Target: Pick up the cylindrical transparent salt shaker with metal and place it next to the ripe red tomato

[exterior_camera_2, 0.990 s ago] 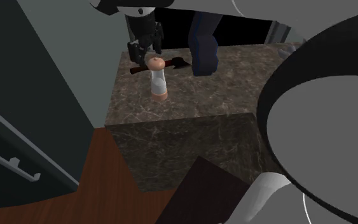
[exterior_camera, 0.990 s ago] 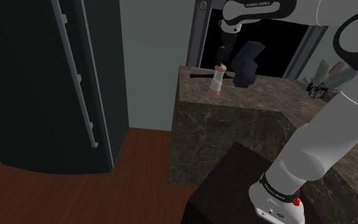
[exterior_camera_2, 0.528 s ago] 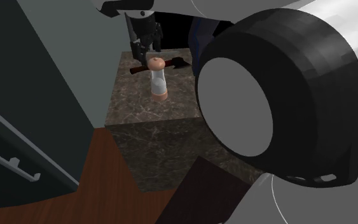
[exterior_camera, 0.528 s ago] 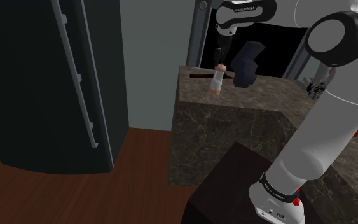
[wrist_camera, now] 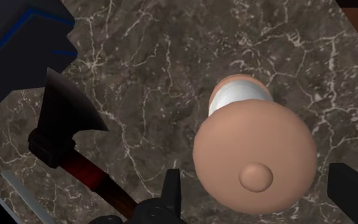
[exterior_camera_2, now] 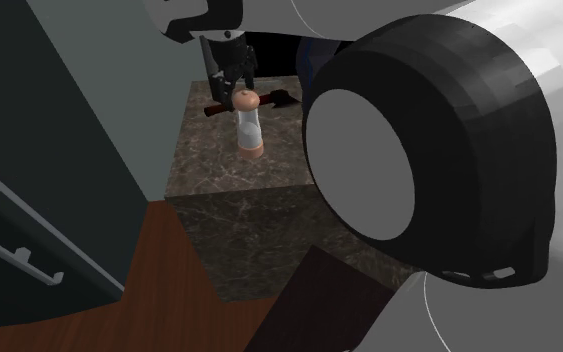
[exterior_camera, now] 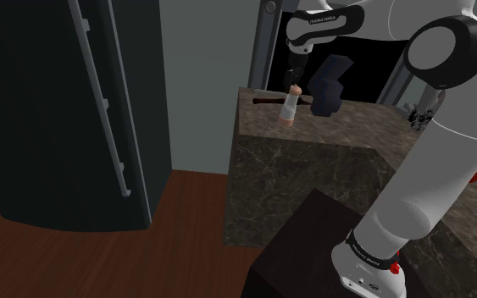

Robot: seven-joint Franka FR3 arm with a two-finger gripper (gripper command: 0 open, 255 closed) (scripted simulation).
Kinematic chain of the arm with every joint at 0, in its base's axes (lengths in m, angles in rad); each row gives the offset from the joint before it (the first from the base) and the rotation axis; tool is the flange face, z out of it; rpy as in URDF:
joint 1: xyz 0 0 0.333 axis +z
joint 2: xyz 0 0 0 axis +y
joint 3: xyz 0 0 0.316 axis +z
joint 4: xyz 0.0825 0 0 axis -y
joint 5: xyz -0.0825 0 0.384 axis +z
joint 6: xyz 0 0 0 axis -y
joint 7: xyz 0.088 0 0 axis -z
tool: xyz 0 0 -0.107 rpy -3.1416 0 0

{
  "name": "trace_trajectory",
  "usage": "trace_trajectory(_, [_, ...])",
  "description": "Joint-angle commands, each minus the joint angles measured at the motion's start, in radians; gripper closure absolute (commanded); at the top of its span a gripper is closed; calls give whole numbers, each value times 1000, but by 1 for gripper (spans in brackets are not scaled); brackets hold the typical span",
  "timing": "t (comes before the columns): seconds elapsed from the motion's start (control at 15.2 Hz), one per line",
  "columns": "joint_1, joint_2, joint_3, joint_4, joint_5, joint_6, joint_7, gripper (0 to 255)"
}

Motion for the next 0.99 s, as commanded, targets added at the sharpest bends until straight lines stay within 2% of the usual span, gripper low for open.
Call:
trace_trajectory(0.0, [0, 0, 0, -1, 0, 1, 0, 0])
trace_trajectory(0.13, [0, 0, 0, -1, 0, 1, 0, 0])
trace_trajectory(0.2, [0, 0, 0, -1, 0, 1, 0, 255])
trace_trajectory(0.79, [0, 0, 0, -1, 0, 1, 0, 255])
trace_trajectory(0.92, [0, 0, 0, 26, 1, -26, -3, 255])
